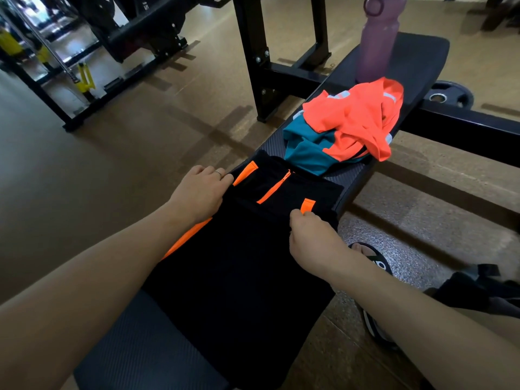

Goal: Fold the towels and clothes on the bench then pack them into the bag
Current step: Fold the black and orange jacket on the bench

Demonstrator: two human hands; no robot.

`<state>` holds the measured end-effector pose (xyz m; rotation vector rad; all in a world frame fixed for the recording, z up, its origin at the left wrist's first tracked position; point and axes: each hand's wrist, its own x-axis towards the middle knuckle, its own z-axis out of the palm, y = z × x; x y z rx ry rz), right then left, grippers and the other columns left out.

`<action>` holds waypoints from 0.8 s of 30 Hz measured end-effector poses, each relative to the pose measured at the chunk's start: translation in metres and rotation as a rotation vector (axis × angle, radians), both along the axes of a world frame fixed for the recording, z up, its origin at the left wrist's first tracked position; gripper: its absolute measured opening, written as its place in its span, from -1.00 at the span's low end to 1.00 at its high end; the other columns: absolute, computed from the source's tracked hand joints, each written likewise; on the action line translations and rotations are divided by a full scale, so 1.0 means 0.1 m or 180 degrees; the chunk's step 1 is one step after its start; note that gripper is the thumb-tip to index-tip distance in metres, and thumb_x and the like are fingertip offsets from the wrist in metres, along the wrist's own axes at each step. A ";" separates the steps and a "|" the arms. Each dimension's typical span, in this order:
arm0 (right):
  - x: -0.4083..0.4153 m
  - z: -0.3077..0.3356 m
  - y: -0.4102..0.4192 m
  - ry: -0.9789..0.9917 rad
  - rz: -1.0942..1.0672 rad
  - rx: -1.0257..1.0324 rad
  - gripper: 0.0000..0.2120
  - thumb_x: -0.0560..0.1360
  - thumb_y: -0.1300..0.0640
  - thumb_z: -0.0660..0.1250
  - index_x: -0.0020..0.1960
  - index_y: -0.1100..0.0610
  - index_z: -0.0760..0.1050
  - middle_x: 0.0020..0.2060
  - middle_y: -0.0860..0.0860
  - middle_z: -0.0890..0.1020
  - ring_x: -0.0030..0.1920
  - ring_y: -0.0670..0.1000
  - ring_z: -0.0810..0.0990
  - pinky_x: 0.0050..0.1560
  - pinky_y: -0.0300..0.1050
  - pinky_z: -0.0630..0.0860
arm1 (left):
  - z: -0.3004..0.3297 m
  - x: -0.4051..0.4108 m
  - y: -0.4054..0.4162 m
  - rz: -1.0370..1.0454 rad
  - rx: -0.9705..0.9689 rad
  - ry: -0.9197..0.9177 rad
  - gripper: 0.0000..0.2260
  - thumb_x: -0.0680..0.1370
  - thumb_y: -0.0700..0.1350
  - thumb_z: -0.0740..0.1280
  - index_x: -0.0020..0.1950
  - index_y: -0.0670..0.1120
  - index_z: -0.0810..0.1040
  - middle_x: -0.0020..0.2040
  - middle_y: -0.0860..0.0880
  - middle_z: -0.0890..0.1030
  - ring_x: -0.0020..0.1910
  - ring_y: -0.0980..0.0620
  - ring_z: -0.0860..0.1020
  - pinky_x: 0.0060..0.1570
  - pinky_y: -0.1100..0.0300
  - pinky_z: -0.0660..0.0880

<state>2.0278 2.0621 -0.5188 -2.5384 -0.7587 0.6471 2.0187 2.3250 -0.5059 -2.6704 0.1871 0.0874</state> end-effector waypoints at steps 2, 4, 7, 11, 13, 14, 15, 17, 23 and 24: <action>-0.02 -0.01 0.01 -0.0234 0.0019 -0.0249 -0.85 0.60 0.25 0.24 0.07 0.13 0.26 0.14 0.17 0.42 -0.21 0.14 0.39 -0.42 -0.10 0.15 | -0.02 0.03 -0.01 0.0051 -0.0062 0.0093 -0.63 0.57 -0.16 0.21 0.39 -0.03 0.41 0.34 -0.07 0.54 0.31 -0.09 0.50 0.34 0.02 0.35; -0.05 -0.05 0.02 -0.0364 0.0081 -0.0409 -0.79 0.60 0.20 0.27 0.19 0.15 0.30 0.25 0.19 0.37 -0.13 0.16 0.45 -0.39 -0.10 0.17 | -0.04 0.04 -0.06 -0.0101 -0.0302 0.0338 -0.48 0.54 -0.17 0.23 0.51 0.04 0.33 0.45 -0.07 0.43 0.46 -0.09 0.38 0.47 0.02 0.25; -0.06 -0.05 0.05 -0.0377 0.0093 -0.0177 -0.78 0.63 0.04 0.23 0.16 0.13 0.29 0.20 0.15 0.39 -0.01 0.17 0.51 -0.25 -0.04 0.30 | -0.07 0.05 -0.17 -0.0384 -0.0305 0.0583 -0.50 0.53 -0.07 0.26 0.49 0.12 0.37 0.49 -0.06 0.37 0.51 -0.07 0.29 0.52 -0.01 0.17; 0.00 -0.03 0.03 -0.0096 0.0200 -0.0113 -0.63 0.55 -0.14 0.34 0.03 0.07 0.23 0.04 0.09 0.36 -0.06 0.11 0.37 -0.16 -0.01 0.38 | -0.13 0.05 -0.17 -0.0612 -0.0246 0.0416 -0.69 0.56 -0.01 0.27 0.29 0.00 0.56 0.26 -0.06 0.55 0.31 -0.08 0.49 0.39 0.00 0.33; 0.03 -0.02 0.03 0.0058 0.0246 -0.0172 -0.63 0.52 -0.10 0.39 0.03 0.08 0.27 0.05 0.11 0.41 -0.03 0.14 0.40 -0.12 0.02 0.42 | -0.11 0.03 -0.10 -0.0836 -0.0292 0.0333 -0.74 0.56 -0.04 0.28 0.21 -0.04 0.60 0.16 -0.07 0.61 0.19 -0.10 0.57 0.31 -0.02 0.42; 0.04 -0.02 0.02 0.0139 0.0269 -0.0159 -0.64 0.51 -0.08 0.41 0.04 0.08 0.29 0.04 0.12 0.43 0.00 0.16 0.43 -0.10 0.03 0.44 | -0.10 0.03 -0.05 -0.0954 -0.0325 0.0306 -0.77 0.57 -0.05 0.30 0.18 -0.06 0.61 0.12 -0.08 0.63 0.15 -0.11 0.59 0.28 -0.03 0.46; 0.05 -0.02 0.02 0.0214 0.0296 -0.0145 -0.66 0.51 -0.06 0.41 0.04 0.08 0.31 0.03 0.12 0.45 0.02 0.18 0.45 -0.08 0.03 0.46 | -0.08 0.01 -0.01 -0.1067 -0.0350 0.0279 -0.80 0.57 -0.08 0.31 0.16 -0.07 0.61 0.09 -0.08 0.64 0.11 -0.11 0.60 0.27 -0.04 0.48; 0.06 -0.01 0.02 0.0279 0.0343 -0.0170 -0.72 0.52 -0.02 0.40 0.02 0.08 0.33 0.02 0.11 0.47 0.06 0.19 0.44 -0.03 0.05 0.47 | -0.04 -0.02 0.06 -0.1260 -0.0410 0.0216 -0.86 0.59 -0.12 0.33 0.12 -0.09 0.60 0.05 -0.08 0.65 0.05 -0.12 0.61 0.27 -0.05 0.49; 0.05 0.00 0.03 0.0202 0.0372 -0.0267 -0.74 0.53 0.06 0.37 0.03 0.08 0.30 0.05 0.11 0.44 0.01 0.15 0.37 -0.08 0.01 0.37 | 0.02 -0.08 0.21 -0.1257 -0.0600 0.0309 -0.82 0.67 -0.10 0.15 0.18 -0.04 0.52 0.16 -0.01 0.58 0.20 -0.02 0.55 0.47 -0.07 0.33; 0.06 0.00 0.04 0.0221 0.0377 -0.0263 -0.74 0.52 0.07 0.38 0.02 0.08 0.30 0.03 0.10 0.45 -0.01 0.14 0.39 -0.11 0.00 0.37 | 0.02 -0.09 0.23 -0.1220 -0.0622 0.0332 -0.82 0.68 -0.09 0.13 0.18 -0.03 0.50 0.18 0.00 0.57 0.22 0.00 0.54 0.49 -0.06 0.31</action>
